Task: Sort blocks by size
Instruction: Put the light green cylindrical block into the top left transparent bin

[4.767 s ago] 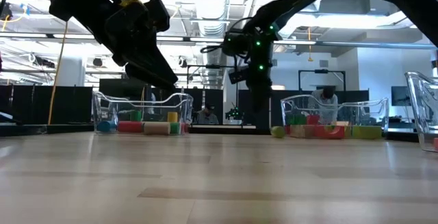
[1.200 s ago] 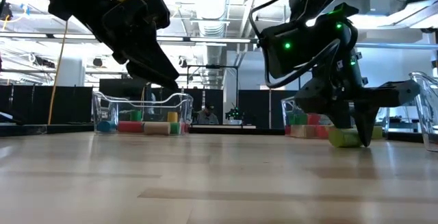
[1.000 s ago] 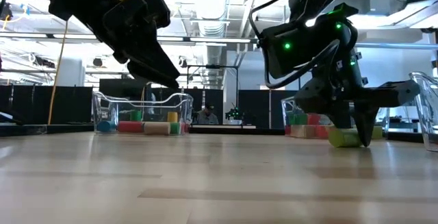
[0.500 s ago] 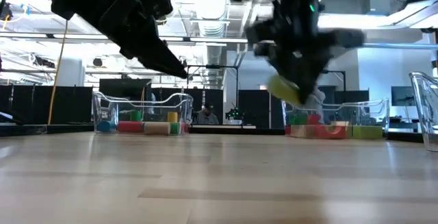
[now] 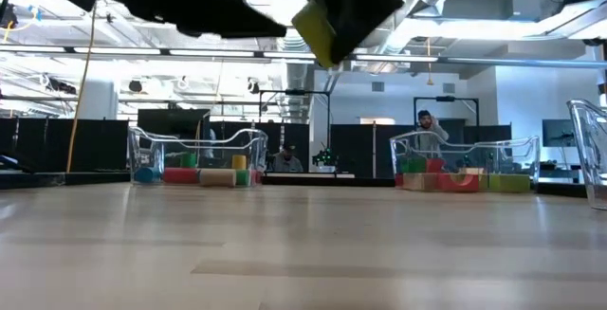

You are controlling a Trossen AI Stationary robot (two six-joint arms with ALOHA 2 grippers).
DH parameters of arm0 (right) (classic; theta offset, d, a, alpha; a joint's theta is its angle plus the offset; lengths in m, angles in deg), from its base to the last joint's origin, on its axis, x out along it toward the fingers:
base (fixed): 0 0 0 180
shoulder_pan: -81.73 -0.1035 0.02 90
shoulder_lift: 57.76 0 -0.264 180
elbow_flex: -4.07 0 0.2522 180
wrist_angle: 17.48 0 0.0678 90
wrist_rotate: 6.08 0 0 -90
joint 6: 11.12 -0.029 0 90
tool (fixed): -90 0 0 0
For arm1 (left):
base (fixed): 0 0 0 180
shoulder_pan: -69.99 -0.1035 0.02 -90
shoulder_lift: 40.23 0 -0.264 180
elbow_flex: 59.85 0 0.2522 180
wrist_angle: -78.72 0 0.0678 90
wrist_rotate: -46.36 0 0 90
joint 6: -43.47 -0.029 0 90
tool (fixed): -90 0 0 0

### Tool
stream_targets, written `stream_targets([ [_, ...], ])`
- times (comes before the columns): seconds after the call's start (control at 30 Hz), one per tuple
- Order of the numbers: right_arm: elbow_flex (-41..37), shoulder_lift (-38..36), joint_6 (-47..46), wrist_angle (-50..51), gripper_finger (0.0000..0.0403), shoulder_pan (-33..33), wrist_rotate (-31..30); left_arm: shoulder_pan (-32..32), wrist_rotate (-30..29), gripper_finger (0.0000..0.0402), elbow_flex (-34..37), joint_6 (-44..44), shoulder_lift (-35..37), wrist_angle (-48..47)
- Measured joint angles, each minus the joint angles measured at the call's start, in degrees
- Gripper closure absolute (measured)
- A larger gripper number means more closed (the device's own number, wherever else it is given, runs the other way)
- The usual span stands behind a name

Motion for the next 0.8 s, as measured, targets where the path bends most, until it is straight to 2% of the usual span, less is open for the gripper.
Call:
stream_targets([
  [0.3,1.66,0.0,1.67,-5.08,0.0249,-0.93,-0.08,2.18,-0.68,0.0154,0.0,-6.72,0.0,5.45],
  [0.57,1.67,0.0,3.48,-9.79,0.0249,-0.9,-0.08,2.68,4.3,0.0154,0.0,-7.58,0.0,6.02],
  [0.8,1.67,0.0,3.4,-11.07,0.0249,-0.74,-0.06,4.21,1.98,0.0154,-0.02,-10.64,0.0,9.29],
])
